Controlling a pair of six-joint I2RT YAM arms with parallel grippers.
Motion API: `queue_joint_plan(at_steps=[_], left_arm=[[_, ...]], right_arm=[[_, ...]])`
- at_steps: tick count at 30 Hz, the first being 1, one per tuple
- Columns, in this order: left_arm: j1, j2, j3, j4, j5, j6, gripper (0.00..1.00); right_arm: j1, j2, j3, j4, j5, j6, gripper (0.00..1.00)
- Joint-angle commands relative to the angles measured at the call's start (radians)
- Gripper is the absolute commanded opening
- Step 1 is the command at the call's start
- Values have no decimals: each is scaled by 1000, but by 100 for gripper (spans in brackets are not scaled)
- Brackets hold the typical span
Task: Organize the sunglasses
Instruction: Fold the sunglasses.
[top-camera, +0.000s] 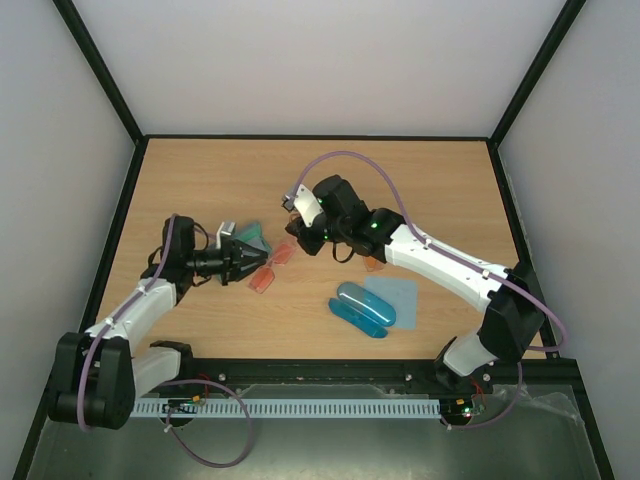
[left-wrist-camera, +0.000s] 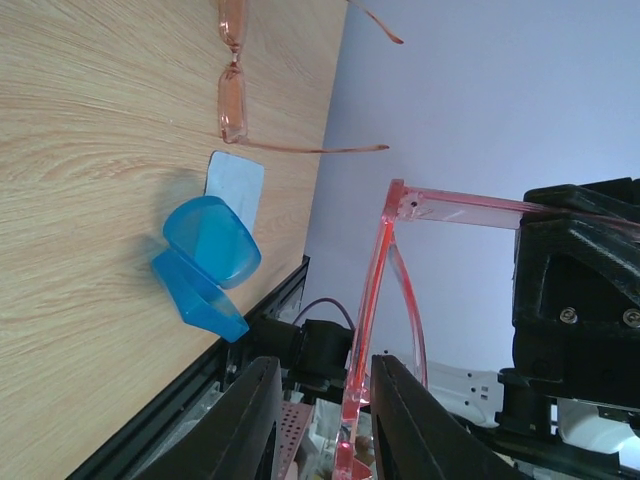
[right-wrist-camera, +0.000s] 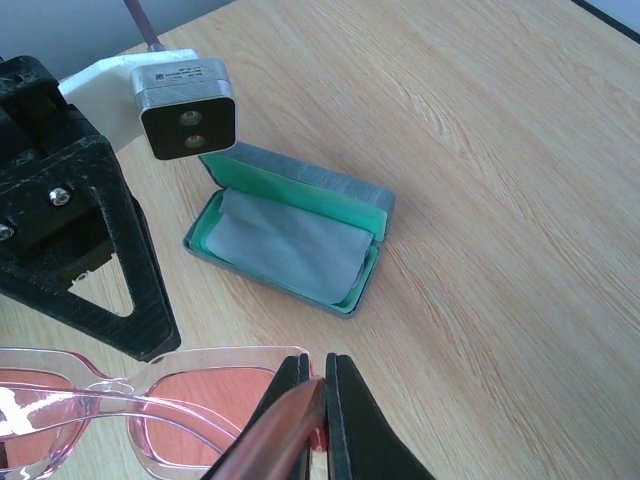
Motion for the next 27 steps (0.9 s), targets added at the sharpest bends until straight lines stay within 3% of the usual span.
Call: queue_joint_plan(at_steps=[1,21,27], left_arm=[[-12,-23,-2,-6,25,-14,27],[-46,-37,-21,-29,21,26,6],[-50,-39,-25,-35,22,32,11]], right_arm=[[7,6,-8,6,-2,-11,1],[7,13,-3,9,-25,1,1],[7,21,8,10,-22,1,1]])
